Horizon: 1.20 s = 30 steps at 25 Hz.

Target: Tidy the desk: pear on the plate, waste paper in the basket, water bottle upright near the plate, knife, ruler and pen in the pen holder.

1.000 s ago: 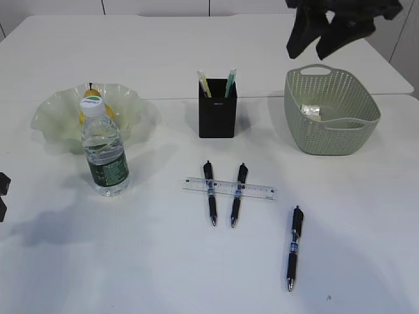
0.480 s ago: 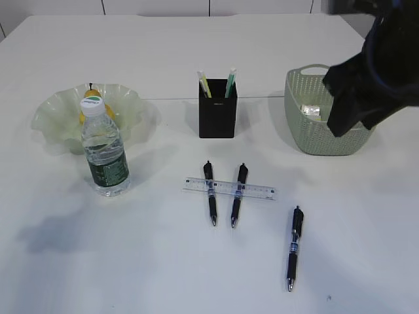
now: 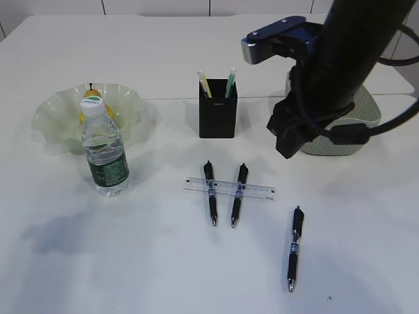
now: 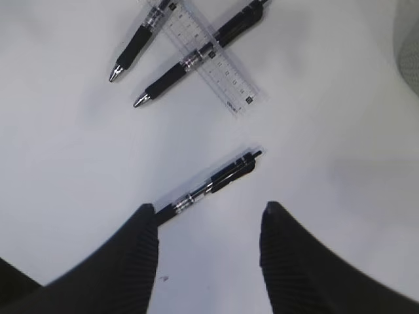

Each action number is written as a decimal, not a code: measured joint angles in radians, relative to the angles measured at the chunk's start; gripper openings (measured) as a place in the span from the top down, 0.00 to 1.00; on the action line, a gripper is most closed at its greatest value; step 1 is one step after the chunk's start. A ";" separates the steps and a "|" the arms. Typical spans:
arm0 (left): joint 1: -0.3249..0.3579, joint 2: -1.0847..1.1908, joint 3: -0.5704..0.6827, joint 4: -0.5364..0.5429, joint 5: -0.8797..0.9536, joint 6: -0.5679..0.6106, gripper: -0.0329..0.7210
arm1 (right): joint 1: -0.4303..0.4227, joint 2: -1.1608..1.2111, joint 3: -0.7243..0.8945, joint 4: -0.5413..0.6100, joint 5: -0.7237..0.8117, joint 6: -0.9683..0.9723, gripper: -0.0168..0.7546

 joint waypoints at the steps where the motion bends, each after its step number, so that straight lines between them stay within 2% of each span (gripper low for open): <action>1: 0.000 0.000 0.000 -0.013 -0.008 0.011 0.42 | 0.000 0.027 -0.021 0.000 -0.002 -0.014 0.49; 8: 0.000 0.000 0.000 -0.035 -0.048 0.035 0.42 | 0.000 0.200 -0.166 0.059 -0.052 -0.285 0.49; 14: 0.000 0.000 0.000 -0.037 -0.055 0.037 0.42 | 0.003 0.263 -0.225 0.124 -0.111 -0.505 0.49; 22: 0.000 0.000 0.000 -0.037 -0.075 0.039 0.42 | 0.053 0.361 -0.240 0.179 -0.179 -0.566 0.49; 30: 0.000 0.000 0.000 -0.037 -0.078 0.040 0.42 | 0.079 0.513 -0.400 0.209 -0.193 -0.569 0.49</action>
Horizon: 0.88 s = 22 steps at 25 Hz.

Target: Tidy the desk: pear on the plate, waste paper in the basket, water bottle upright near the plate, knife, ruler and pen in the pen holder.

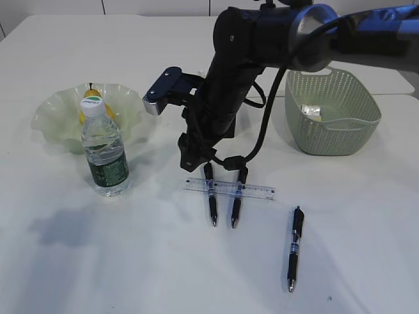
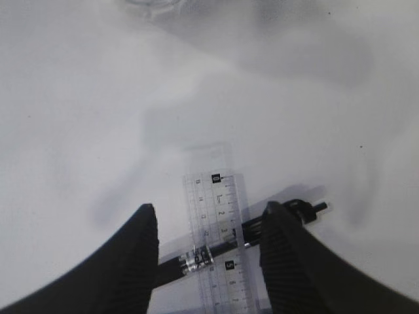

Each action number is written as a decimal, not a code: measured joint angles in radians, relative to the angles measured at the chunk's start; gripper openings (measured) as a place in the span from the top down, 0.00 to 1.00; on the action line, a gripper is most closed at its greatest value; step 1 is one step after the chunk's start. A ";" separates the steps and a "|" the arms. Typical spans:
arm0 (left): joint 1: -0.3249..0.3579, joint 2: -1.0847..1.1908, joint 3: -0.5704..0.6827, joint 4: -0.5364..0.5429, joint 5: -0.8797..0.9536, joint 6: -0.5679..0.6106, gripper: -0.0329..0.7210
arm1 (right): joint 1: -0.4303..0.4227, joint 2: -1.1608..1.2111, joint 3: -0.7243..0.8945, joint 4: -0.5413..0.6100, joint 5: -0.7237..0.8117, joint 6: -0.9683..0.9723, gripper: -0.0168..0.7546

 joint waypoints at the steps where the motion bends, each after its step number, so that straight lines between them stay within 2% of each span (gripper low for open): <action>1: 0.000 0.000 0.000 0.000 -0.002 0.000 0.42 | 0.000 0.017 -0.017 0.005 0.007 0.000 0.49; 6: 0.000 0.000 0.000 0.000 -0.011 0.000 0.42 | 0.002 0.073 -0.079 0.015 0.027 0.008 0.49; 22: 0.000 0.002 0.000 0.000 -0.019 0.000 0.42 | 0.002 0.149 -0.083 -0.002 0.035 0.014 0.48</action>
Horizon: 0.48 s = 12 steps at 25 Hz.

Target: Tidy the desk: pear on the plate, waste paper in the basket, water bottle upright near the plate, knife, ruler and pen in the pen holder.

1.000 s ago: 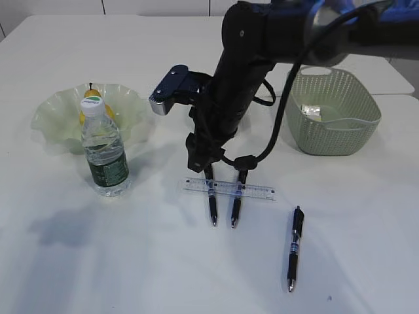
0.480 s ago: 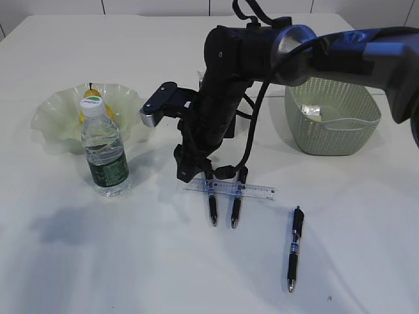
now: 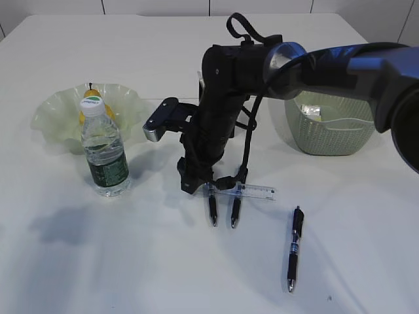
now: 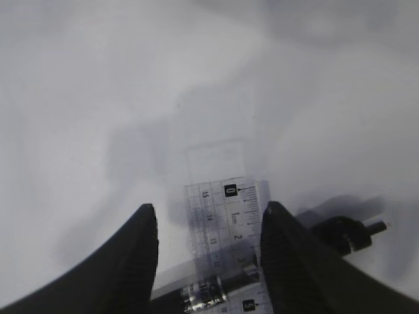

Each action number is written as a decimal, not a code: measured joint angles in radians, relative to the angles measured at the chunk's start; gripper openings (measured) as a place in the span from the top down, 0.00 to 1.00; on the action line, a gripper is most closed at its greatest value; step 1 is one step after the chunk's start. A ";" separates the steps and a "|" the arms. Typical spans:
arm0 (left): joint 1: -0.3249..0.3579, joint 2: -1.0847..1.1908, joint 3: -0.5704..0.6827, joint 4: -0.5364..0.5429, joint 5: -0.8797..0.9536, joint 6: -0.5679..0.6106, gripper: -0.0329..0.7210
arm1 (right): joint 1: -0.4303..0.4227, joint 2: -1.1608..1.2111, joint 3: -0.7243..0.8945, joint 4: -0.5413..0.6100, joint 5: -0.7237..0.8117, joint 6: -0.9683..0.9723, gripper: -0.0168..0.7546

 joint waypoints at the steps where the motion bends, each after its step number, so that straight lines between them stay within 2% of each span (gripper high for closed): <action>1: 0.000 0.000 0.000 0.000 0.000 0.000 0.42 | 0.000 0.002 0.000 -0.002 0.000 0.001 0.47; 5: 0.000 0.000 0.000 0.000 0.000 0.000 0.42 | 0.000 0.004 0.000 -0.002 0.000 0.001 0.41; 12: 0.000 0.000 0.000 0.000 0.000 0.000 0.42 | 0.000 0.017 0.000 -0.004 -0.004 0.001 0.40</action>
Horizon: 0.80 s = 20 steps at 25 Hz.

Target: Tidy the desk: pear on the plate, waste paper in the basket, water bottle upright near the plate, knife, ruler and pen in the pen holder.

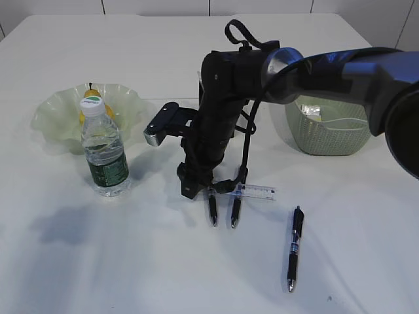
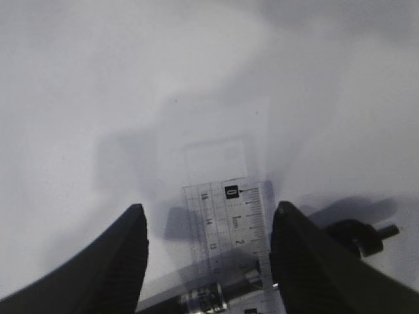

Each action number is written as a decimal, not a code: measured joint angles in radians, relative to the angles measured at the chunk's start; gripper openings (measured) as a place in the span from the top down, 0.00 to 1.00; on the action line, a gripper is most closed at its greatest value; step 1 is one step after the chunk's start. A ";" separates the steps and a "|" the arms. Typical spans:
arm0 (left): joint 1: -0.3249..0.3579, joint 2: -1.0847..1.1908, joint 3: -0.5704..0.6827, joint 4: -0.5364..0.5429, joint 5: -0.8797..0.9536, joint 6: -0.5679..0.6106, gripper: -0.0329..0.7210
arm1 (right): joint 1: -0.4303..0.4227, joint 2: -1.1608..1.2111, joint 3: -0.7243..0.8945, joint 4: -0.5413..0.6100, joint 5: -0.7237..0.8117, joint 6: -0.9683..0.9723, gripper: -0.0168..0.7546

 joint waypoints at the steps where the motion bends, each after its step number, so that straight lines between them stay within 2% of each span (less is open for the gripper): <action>1: 0.000 0.000 0.000 0.000 0.000 0.000 0.42 | 0.000 0.002 0.000 -0.002 -0.002 0.000 0.40; 20: 0.000 0.000 0.000 0.000 -0.002 0.000 0.42 | 0.000 0.018 0.000 -0.008 -0.019 0.010 0.40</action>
